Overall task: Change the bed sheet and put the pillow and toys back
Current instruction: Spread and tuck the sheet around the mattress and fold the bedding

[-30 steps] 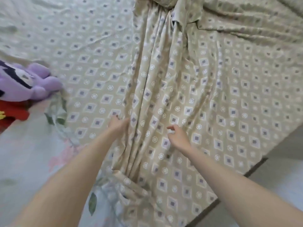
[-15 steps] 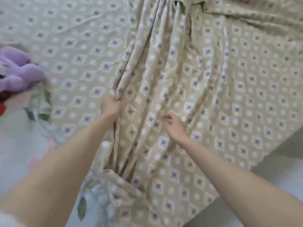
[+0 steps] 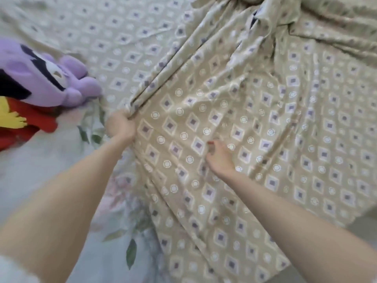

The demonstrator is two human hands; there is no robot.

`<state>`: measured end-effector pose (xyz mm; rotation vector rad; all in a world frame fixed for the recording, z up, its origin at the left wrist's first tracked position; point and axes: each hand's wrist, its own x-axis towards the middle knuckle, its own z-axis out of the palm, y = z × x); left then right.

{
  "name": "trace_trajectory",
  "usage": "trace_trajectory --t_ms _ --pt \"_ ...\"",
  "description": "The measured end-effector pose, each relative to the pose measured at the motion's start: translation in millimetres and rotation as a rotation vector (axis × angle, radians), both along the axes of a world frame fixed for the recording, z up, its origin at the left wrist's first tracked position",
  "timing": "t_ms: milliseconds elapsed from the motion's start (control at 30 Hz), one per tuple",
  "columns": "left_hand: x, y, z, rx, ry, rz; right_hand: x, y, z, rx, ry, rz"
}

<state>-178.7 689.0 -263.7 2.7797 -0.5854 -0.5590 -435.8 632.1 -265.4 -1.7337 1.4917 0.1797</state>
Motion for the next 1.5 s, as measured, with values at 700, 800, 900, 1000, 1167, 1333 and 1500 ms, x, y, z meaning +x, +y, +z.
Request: trace_trajectory --t_ms 700,800,900,1000,1167,1333,1500 --pt "62.9 50.6 -36.2 -0.171 0.282 0.340 60.4 38.4 -24.4 -0.006 0.053 0.302" --pt "70.8 43.6 -33.3 -0.188 0.331 0.293 67.5 43.7 -25.2 -0.119 0.083 0.291" --pt "67.5 32.1 -34.4 -0.139 0.242 0.101 80.3 42.9 -27.7 -0.126 0.028 0.303" --pt "63.9 23.0 -36.1 0.014 0.126 0.017 86.2 39.6 -33.3 -0.134 -0.004 0.331" --pt "62.4 14.4 -32.8 0.241 -0.054 -0.117 82.8 43.0 -45.0 -0.224 0.060 0.519" --pt "69.3 13.5 -38.9 0.208 -0.079 -0.102 79.1 46.5 -63.7 -0.156 0.200 0.814" --pt "71.8 34.3 -51.2 0.075 0.057 -0.017 85.6 49.3 -68.3 -0.183 0.197 0.784"
